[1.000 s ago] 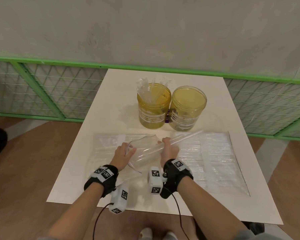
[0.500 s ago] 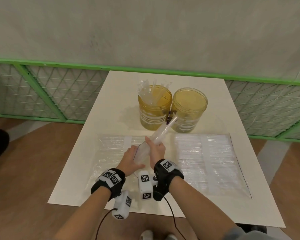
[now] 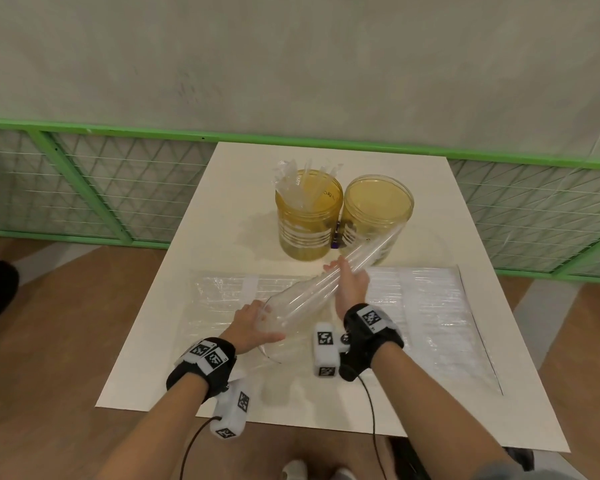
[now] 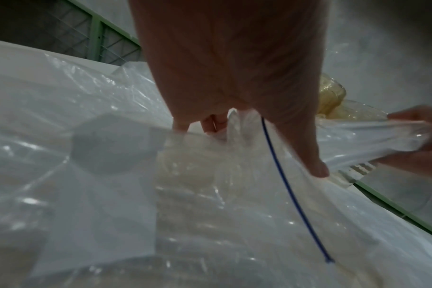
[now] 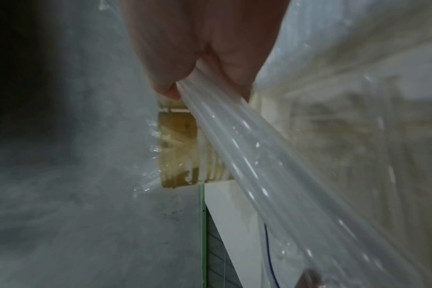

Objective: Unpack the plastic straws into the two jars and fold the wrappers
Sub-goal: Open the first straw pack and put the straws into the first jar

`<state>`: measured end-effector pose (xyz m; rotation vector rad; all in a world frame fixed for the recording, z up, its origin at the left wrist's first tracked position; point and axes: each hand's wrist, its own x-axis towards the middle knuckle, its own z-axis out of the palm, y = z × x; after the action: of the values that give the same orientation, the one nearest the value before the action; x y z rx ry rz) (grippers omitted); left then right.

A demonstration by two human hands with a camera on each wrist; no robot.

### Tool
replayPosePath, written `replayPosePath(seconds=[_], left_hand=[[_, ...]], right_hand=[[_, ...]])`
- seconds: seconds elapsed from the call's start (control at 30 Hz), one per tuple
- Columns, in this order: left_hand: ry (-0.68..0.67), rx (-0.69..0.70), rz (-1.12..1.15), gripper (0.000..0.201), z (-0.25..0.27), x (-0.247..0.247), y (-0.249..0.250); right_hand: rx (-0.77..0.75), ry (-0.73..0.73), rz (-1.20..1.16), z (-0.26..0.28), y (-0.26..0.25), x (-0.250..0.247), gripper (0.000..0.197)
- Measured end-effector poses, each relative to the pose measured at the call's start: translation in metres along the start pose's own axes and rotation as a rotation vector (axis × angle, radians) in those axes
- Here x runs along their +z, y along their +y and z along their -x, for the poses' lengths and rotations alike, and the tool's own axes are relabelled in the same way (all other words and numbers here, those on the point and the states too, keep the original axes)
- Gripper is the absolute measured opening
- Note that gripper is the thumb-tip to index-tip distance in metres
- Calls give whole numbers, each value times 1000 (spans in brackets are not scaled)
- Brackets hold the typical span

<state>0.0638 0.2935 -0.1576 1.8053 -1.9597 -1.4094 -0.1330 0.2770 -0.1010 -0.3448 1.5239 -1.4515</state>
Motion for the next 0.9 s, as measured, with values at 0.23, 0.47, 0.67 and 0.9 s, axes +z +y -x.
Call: replayPosePath(seconds=[0.23,0.47,0.67,0.9], left_hand=[[284,23,285,47,5,-6,40],[330,-72,648,59,-4,-12,71],[167,-108,460,73,-4,-7,69],[149,-108,1214,72,-9,-13,79]], right_hand=[[-135,2,-73,11,-42,-3,13],[-335,-71,-64,34,-85,14,20],[-453,-136,-75,43,-101,17,23],[-452,-208,-73,53,-85,21,21]])
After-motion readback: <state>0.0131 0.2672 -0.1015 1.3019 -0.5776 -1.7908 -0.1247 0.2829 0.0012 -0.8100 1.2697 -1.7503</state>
